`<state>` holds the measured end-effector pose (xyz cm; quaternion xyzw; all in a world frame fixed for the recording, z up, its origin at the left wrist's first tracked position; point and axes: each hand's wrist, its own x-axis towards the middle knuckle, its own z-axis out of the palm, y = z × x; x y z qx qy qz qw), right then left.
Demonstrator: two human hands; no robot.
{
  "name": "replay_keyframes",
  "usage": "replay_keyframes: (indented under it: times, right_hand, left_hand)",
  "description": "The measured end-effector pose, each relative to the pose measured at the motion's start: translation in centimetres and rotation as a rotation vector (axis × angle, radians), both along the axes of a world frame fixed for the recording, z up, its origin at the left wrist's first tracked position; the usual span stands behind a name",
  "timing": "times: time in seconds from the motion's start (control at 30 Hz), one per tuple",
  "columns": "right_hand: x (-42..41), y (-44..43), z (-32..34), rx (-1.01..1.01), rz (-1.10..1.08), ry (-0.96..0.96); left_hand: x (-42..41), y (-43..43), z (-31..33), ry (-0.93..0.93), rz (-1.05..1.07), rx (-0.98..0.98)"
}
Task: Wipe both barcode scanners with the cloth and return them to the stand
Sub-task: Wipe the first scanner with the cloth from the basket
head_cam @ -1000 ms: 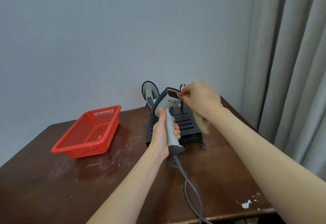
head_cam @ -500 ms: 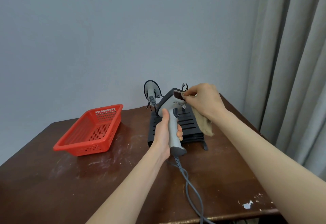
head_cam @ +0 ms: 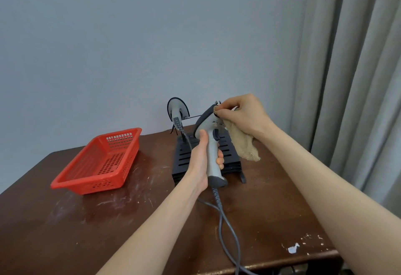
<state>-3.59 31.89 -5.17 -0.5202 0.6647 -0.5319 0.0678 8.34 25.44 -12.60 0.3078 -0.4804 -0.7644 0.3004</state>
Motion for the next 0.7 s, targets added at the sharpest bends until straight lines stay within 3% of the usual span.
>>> replay_keyframes:
  times: [0.2,0.33,0.43,0.53,0.6,0.7]
  right_hand:
    - [-1.7,0.2,-0.3,0.132,0.016,0.13]
    - [-2.6,0.3,-0.2,0.418,-0.207,0.347]
    - [-2.5,0.6,-0.2,0.323,-0.377,0.374]
    - [-1.7,0.8,-0.4,0.148,-0.23,0.24]
    - [-1.5,0.7,-0.8,0.193,-0.203,0.276]
    - [-2.4,1.0,-1.1,0.324,-0.339,0.366]
  left_hand:
    - [-0.3,0.1,-0.1,-0.012,0.01,0.001]
    - [-0.3,0.0,-0.2,-0.02,0.013,-0.014]
    - [-0.5,-0.1,0.0,-0.017,0.012,-0.032]
    - [-0.7,0.0,0.2,-0.016,0.009,-0.05]
    - [-0.6,0.1,0.1,-0.001,0.013,-0.029]
    - [-0.5,0.0,-0.1,-0.01,0.021,-0.031]
